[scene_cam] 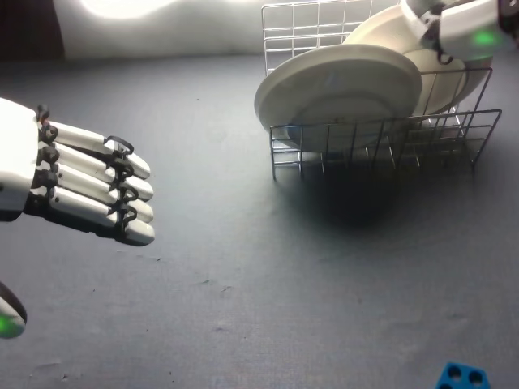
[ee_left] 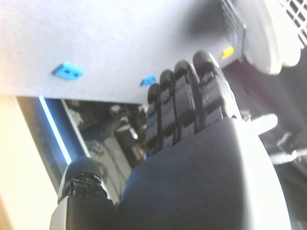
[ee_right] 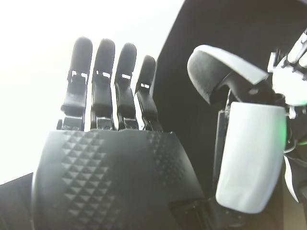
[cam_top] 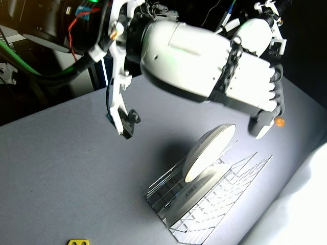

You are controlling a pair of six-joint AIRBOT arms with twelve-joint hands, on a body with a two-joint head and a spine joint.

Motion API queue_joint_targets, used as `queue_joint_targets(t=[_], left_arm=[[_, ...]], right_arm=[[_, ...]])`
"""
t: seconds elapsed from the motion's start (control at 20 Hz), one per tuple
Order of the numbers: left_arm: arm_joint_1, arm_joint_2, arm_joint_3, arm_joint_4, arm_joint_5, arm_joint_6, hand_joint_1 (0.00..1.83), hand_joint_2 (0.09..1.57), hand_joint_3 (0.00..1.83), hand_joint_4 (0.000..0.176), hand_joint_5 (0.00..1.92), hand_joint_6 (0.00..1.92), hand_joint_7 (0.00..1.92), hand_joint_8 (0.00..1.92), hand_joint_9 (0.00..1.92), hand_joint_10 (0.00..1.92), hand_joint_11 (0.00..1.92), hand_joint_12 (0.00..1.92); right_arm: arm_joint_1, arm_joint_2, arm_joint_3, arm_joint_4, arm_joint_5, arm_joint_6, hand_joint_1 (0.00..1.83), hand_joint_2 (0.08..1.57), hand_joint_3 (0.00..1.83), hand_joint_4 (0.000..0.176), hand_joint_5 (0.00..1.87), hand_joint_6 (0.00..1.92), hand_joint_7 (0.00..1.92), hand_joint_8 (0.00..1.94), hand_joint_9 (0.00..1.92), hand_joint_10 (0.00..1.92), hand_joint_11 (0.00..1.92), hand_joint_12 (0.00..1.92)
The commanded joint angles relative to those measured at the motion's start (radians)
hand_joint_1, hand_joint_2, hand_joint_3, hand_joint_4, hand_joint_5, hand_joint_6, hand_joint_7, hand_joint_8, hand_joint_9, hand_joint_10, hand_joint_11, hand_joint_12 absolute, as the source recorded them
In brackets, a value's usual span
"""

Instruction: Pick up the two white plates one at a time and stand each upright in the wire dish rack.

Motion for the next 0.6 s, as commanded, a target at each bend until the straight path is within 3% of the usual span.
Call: queue_joint_targets(t=[0.0, 0.15, 0.3, 0.4, 0.45, 0.5, 0.55], left_arm=[[-0.014, 0.009, -0.002, -0.086, -0.029, -0.010, 0.00, 1.07, 0.00, 0.000, 0.25, 0.00, 0.28, 0.00, 0.24, 0.00, 0.00, 0.39], [-0.022, 0.007, -0.002, -0.085, -0.029, -0.021, 0.00, 1.07, 0.00, 0.000, 0.24, 0.00, 0.27, 0.00, 0.24, 0.00, 0.00, 0.39], [-0.027, 0.006, 0.000, -0.085, -0.029, -0.032, 0.00, 1.07, 0.00, 0.000, 0.25, 0.00, 0.29, 0.00, 0.26, 0.00, 0.00, 0.44], [-0.033, 0.004, 0.000, -0.085, -0.027, -0.041, 0.00, 1.08, 0.00, 0.000, 0.25, 0.00, 0.28, 0.00, 0.25, 0.00, 0.00, 0.42], [-0.036, 0.003, -0.001, -0.084, -0.027, -0.042, 0.00, 1.08, 0.01, 0.000, 0.25, 0.00, 0.27, 0.00, 0.25, 0.00, 0.00, 0.41], [-0.040, 0.002, -0.001, -0.078, -0.027, -0.043, 0.00, 1.10, 0.00, 0.000, 0.29, 0.01, 0.34, 0.01, 0.33, 0.00, 0.01, 0.55], [-0.045, 0.000, -0.002, -0.067, -0.027, -0.043, 0.00, 1.13, 0.00, 0.000, 0.37, 0.01, 0.50, 0.02, 0.48, 0.02, 0.12, 0.64]], right_arm=[[0.005, 0.012, -0.002, -0.041, 0.099, 0.004, 0.81, 0.91, 0.85, 0.000, 0.13, 1.06, 0.15, 1.09, 0.09, 1.17, 0.00, 1.41], [-0.013, 0.037, -0.015, -0.070, 0.097, 0.003, 0.70, 1.02, 0.76, 0.000, 0.08, 1.10, 0.13, 1.12, 0.07, 1.21, 0.00, 1.43], [-0.015, 0.046, -0.024, -0.071, 0.091, 0.005, 0.65, 1.18, 0.32, 0.000, 0.04, 1.13, 0.10, 1.17, 0.07, 1.26, 0.00, 1.54], [-0.014, 0.046, -0.024, -0.071, 0.091, 0.005, 0.67, 1.23, 0.14, 0.000, 0.05, 1.13, 0.11, 1.20, 0.09, 1.28, 0.00, 1.58], [-0.014, 0.046, -0.024, -0.073, 0.089, 0.005, 0.63, 1.26, 0.11, 0.000, 0.04, 1.16, 0.12, 1.21, 0.08, 1.32, 0.00, 1.67], [-0.014, 0.046, -0.023, -0.078, 0.085, 0.005, 0.67, 1.25, 0.09, 0.000, 0.07, 1.22, 0.15, 1.27, 0.09, 1.40, 0.00, 1.82], [-0.013, 0.046, -0.021, -0.087, 0.082, 0.005, 0.71, 1.25, 0.07, 0.000, 0.09, 1.33, 0.13, 1.43, 0.08, 1.59, 0.00, 1.90]])
